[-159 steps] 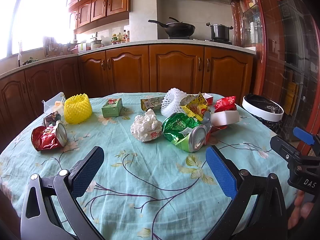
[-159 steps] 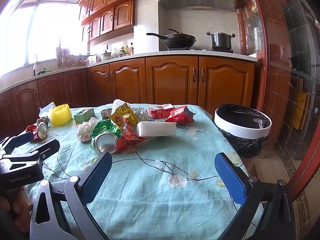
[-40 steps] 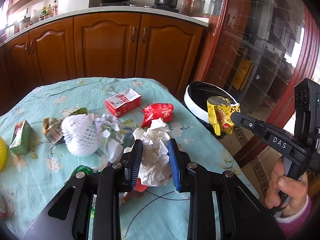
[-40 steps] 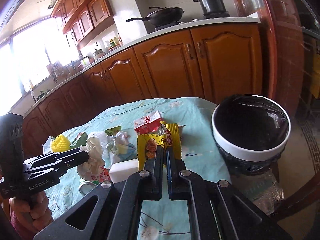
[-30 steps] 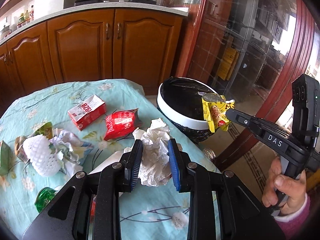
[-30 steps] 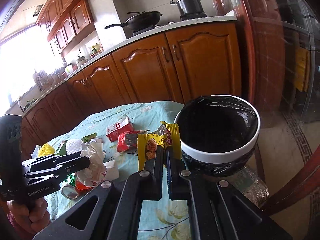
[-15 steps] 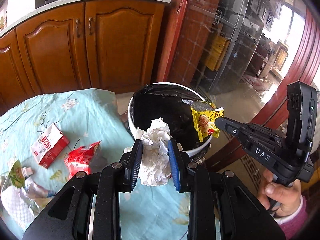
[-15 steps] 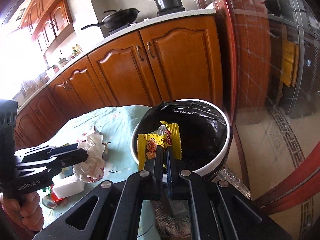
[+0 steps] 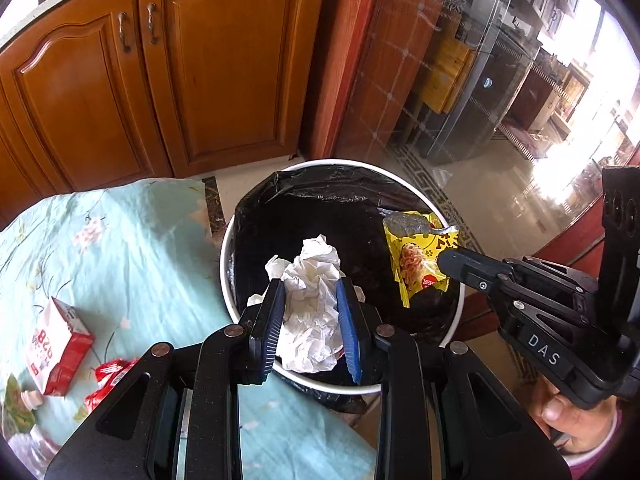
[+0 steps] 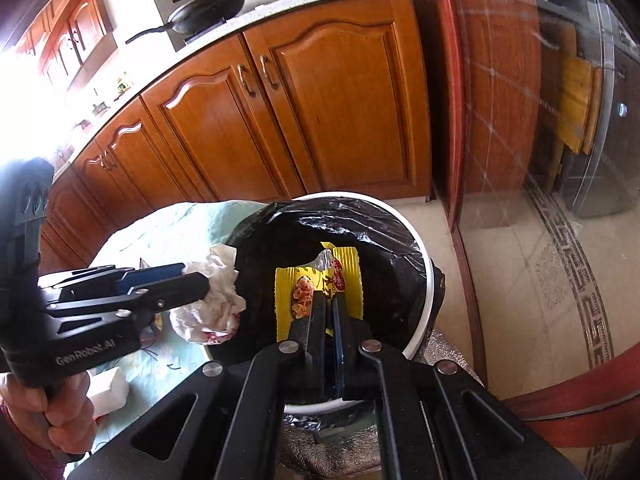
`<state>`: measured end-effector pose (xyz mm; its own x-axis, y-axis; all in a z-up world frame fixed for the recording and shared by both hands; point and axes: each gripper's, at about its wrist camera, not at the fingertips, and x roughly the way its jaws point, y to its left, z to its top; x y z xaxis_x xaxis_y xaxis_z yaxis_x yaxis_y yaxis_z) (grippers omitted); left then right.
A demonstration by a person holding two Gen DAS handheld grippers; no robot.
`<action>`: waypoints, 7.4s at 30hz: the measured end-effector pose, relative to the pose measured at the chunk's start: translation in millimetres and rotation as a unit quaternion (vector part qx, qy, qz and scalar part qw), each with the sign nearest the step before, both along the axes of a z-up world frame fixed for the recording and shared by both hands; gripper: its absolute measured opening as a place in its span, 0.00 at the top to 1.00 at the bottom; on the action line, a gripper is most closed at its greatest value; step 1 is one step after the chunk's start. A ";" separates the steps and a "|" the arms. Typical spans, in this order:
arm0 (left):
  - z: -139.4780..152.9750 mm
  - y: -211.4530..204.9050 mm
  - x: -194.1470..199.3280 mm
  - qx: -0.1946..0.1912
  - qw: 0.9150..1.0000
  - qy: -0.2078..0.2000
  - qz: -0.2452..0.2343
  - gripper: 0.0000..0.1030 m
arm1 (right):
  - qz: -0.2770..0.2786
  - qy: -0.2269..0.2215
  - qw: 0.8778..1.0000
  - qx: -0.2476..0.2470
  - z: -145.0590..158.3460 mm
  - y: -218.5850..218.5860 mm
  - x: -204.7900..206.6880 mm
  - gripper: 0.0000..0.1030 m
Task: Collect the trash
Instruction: 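Carry the tissue in left tool while right tool carries the yellow bag over the bin, then open left tool over the bin while right tool opens, dropping the yellow bag, then move left tool to the white foam net while right tool reaches the red snack bag, then close left tool on the foam net while right tool closes on the red bag, then carry the foam net in left tool while right tool carries the red bag to the bin, then open left tool over the bin while right tool opens, dropping the red bag, then move left tool to the crumpled white wrapper while right tool reaches the white foam block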
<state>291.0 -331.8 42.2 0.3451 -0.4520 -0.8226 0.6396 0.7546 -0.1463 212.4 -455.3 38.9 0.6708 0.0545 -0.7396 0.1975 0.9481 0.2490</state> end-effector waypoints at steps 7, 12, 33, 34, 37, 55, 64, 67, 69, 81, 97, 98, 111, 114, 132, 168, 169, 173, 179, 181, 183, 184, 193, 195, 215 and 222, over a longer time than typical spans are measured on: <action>-12.8 -6.8 3.0 0.017 1.000 0.007 -0.005 0.65 | 0.000 0.017 1.000 0.018 -10.9 -8.3 9.2 0.90; -12.4 -3.7 3.2 0.006 1.000 0.014 -0.001 0.56 | -0.009 0.015 0.999 0.033 -12.9 -13.5 7.6 0.85; 17.6 173.2 -71.5 -0.087 0.986 -0.034 0.141 0.56 | 0.012 -0.080 0.991 0.109 5.7 61.5 -50.1 0.31; 17.5 184.5 -75.2 -0.091 0.983 -0.035 0.153 0.56 | 0.016 -0.082 0.990 0.111 6.6 68.0 -51.2 0.31; 18.3 216.9 -85.5 -0.103 0.977 -0.037 0.183 0.56 | 0.032 -0.084 0.990 0.112 8.8 87.4 -52.9 0.31; 3.8 328.6 -104.7 -0.103 0.955 -0.049 0.275 0.51 | 0.104 -0.055 0.988 0.098 -9.4 177.1 -34.2 0.26; -6.4 329.5 -82.2 -0.074 0.957 -0.037 0.278 0.51 | 0.120 -0.053 0.987 0.093 -12.6 196.1 -5.9 0.26; -9.3 329.0 -73.6 -0.069 0.958 -0.032 0.276 0.51 | 0.125 -0.052 0.987 0.086 -14.0 200.4 2.4 0.26; -12.4 329.3 -67.8 -0.068 0.958 -0.024 0.276 0.51 | 0.125 -0.047 0.988 0.079 -17.2 203.3 9.7 0.27; -28.3 330.2 -56.5 -0.059 0.960 -0.012 0.273 0.87 | 0.128 -0.018 0.990 0.054 -36.9 214.8 33.8 0.87; 7.0 337.4 -80.8 -0.097 0.959 -0.050 0.263 0.91 | 0.146 -0.068 0.986 0.047 -4.9 218.8 5.1 1.00; 10.7 335.7 -82.2 -0.099 0.959 -0.053 0.260 0.91 | 0.145 -0.070 0.986 0.047 -2.7 217.2 3.0 1.00; 36.1 284.3 -91.3 -0.125 0.971 -0.064 0.196 0.91 | 0.117 -0.104 0.987 0.039 29.1 181.5 -26.9 1.00; 37.9 267.0 -94.2 -0.126 0.974 -0.064 0.178 0.91 | 0.102 -0.106 0.988 0.037 31.8 167.5 -33.8 1.00; 43.4 162.7 -88.6 -0.124 0.988 -0.054 0.080 0.91 | 0.026 -0.112 0.993 0.034 33.5 88.6 -57.2 1.00; -14.0 41.2 -19.2 -0.083 0.996 0.026 0.028 0.70 | -0.025 -0.061 0.993 0.098 -18.0 -6.8 -13.2 0.93; -12.9 41.0 -19.3 -0.084 0.996 0.025 0.029 0.68 | -0.025 -0.060 0.993 0.101 -19.1 -6.9 -13.4 0.93; -9.8 43.6 -21.4 -0.085 0.996 0.018 0.034 0.60 | -0.030 -0.060 0.992 0.103 -18.7 -6.5 -17.3 0.93; -3.4 62.5 -35.2 -0.097 0.994 0.014 0.047 0.60 | -0.027 -0.066 0.992 0.102 -12.8 1.3 -27.6 0.92; -0.7 71.8 -41.5 -0.101 0.993 0.008 0.058 0.60 | -0.026 -0.070 0.992 0.101 -10.8 5.2 -32.9 0.78; 1.8 85.3 -49.6 -0.106 0.992 0.003 0.072 0.60 | -0.025 -0.079 0.991 0.102 -9.1 10.1 -38.8 0.55; 2.6 92.9 -53.5 -0.109 0.991 0.002 0.080 0.60 | -0.024 -0.085 0.991 0.103 -8.3 13.6 -42.5 0.45; 4.1 166.2 -85.4 -0.122 0.982 -0.014 0.143 0.60 | -0.014 -0.111 0.988 0.109 -3.1 52.1 -68.7 0.31; 4.1 181.5 -91.6 -0.127 0.980 -0.014 0.155 0.60 | -0.008 -0.114 0.988 0.105 -1.2 63.6 -73.2 0.29; -0.9 296.7 -127.6 -0.120 0.962 -0.035 0.241 0.52 | 0.077 -0.084 0.986 0.120 -11.5 158.6 -81.8 0.27; -5.9 318.7 -124.9 -0.118 0.957 -0.030 0.262 0.52 | 0.099 -0.071 0.985 0.126 -18.8 184.5 -77.1 0.26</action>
<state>166.1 -13.1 36.3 0.6185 -0.3750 -0.6905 0.1950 0.9246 -0.3274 135.3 -270.8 20.1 0.7238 0.3644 -0.5859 -0.0377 0.8688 0.4937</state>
